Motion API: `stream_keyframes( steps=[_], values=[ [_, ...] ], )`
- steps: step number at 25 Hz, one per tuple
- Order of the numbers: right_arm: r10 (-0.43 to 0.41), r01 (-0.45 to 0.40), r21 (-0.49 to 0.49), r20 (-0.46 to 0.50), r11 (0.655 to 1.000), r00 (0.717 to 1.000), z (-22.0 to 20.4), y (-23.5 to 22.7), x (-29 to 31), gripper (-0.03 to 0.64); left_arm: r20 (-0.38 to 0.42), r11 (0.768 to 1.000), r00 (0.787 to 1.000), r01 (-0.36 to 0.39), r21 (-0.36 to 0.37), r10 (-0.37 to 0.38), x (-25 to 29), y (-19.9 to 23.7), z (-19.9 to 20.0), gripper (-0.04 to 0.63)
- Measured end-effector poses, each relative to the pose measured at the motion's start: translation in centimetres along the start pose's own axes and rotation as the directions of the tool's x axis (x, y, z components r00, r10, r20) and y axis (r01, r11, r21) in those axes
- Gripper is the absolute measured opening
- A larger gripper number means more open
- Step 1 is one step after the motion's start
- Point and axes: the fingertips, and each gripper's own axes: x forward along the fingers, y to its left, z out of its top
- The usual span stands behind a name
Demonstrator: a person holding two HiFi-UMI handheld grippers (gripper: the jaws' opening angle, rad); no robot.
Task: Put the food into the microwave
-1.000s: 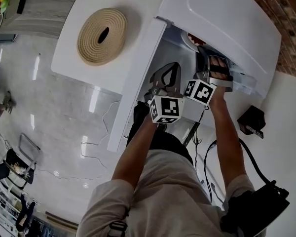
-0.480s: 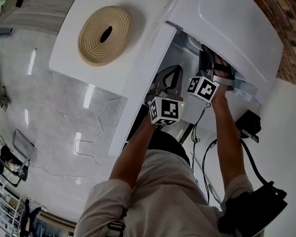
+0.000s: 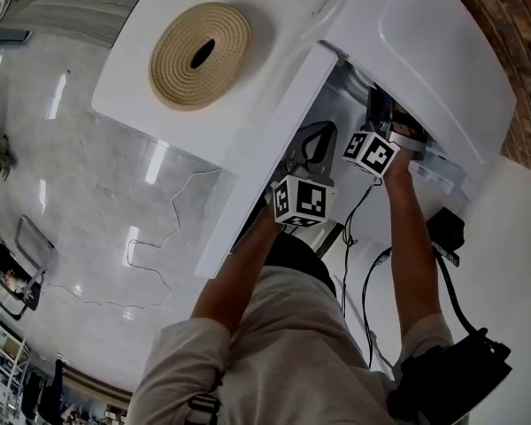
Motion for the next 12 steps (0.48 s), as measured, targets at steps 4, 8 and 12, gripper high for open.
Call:
stream_keyframes(
  steps=[4, 8, 12],
  values=[
    [0.037, -0.037, -0.02, 0.002, 0.999, 0.999, 0.1, 0.5, 0.4, 0.026, -0.005, 1.0, 1.0, 0.017, 0.004, -0.017, -0.3, -1.0, -0.2, 0.006],
    [0.103, -0.104, 0.026, 0.005, 0.994, 0.995, 0.4, 0.9, 0.0, 0.038, -0.019, 0.999, 0.999, 0.036, -0.018, -0.036, -0.7, -2.0, -1.0, 0.006],
    [0.213, -0.212, 0.124, 0.008, 0.969, 0.977, 0.5, 0.9, -0.1, 0.057, -0.04, 0.998, 0.998, 0.055, -0.026, -0.056, -0.8, -3.0, -2.0, 0.006]
  ],
)
